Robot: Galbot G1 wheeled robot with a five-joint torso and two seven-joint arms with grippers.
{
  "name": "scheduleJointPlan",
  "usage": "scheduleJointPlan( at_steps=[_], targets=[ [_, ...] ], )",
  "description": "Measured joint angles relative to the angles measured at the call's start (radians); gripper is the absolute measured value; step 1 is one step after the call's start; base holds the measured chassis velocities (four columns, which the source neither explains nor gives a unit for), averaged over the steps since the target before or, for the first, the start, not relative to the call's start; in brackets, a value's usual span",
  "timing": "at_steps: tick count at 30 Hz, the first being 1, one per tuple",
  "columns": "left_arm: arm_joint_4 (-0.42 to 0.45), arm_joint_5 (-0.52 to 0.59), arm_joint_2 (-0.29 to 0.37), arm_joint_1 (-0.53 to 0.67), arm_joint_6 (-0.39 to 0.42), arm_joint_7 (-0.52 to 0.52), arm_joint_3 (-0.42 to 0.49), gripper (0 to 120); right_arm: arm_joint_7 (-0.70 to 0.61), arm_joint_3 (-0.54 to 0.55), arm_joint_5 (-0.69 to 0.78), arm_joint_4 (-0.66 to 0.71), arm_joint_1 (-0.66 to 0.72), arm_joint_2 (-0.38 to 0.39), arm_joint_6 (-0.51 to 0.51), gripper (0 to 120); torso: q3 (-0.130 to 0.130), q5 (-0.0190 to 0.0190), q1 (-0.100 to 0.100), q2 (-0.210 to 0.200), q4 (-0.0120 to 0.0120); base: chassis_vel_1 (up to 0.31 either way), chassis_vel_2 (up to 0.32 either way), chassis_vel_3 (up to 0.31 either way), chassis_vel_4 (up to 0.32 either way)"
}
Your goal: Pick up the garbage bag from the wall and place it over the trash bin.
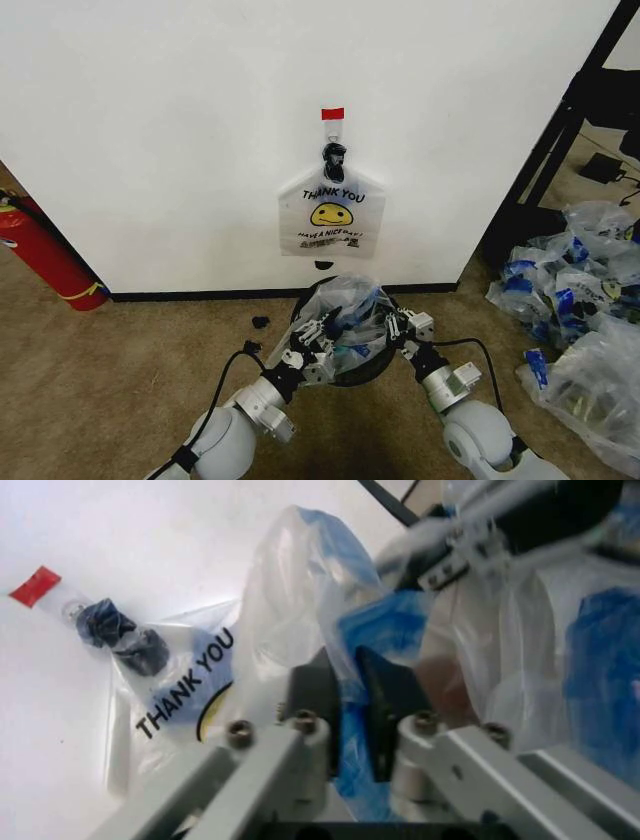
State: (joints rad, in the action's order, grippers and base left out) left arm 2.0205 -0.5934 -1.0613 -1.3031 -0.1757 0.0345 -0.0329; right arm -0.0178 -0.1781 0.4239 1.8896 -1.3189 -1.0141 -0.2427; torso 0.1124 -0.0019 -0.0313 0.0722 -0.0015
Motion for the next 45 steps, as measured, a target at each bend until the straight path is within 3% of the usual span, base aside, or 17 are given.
scheduleJointPlan(
  at_steps=[2,8,13,16,19,33,40,45],
  targets=[
    [0.014,0.045,0.007,-0.005,0.01,0.005,0.006,0,0.0,-0.001,0.0,-0.004,0.0,0.003,0.0,1,0.0,0.0001,0.0,0.0,0.0,0.0,0.0,0.0,0.0],
    [0.041,0.232,0.028,0.004,0.063,0.019,0.003,0,0.025,-0.011,0.01,-0.015,-0.001,0.023,0.0,1,0.0,-0.0001,0.0,0.0,0.0,0.0,0.0,0.0,0.0],
    [0.089,0.436,0.065,0.024,0.15,0.021,-0.04,0,0.108,-0.025,0.045,-0.041,0.008,0.07,-0.005,1,0.0,0.0,0.0,0.0,0.0001,0.0,0.0,0.0,0.0],
    [0.099,0.487,0.076,0.029,0.171,0.023,-0.049,0,0.131,-0.03,0.059,-0.047,0.009,0.081,-0.008,1,0.0,0.0,0.0,0.0,0.0,0.0,0.0,0.0,0.0],
    [0.109,0.569,0.103,0.039,0.212,0.031,-0.071,0,0.251,-0.048,0.095,-0.081,0.016,0.109,-0.035,1,0.0,0.0001,0.0,0.0,0.0,0.0,0.0,0.0,0.0],
    [0.028,0.573,0.136,0.053,0.23,0.04,-0.098,0,0.544,-0.095,0.267,-0.117,0.018,0.138,-0.072,1,0.0,0.0,0.0,0.0,0.0,0.0,0.0,0.0,0.0],
    [0.008,0.56,0.139,0.046,0.214,0.029,-0.106,0,0.545,-0.107,0.302,-0.117,0.014,0.139,-0.079,1,0.0,0.0,0.0,0.0,0.0,0.0,0.0,0.0,0.0],
    [-0.001,0.54,0.134,0.035,0.185,-0.007,-0.111,0,0.522,-0.102,0.408,-0.1,0.009,0.132,-0.084,1,0.0,0.0,0.0,0.0,0.0,0.0,0.0,0.0,0.0]
  ],
)
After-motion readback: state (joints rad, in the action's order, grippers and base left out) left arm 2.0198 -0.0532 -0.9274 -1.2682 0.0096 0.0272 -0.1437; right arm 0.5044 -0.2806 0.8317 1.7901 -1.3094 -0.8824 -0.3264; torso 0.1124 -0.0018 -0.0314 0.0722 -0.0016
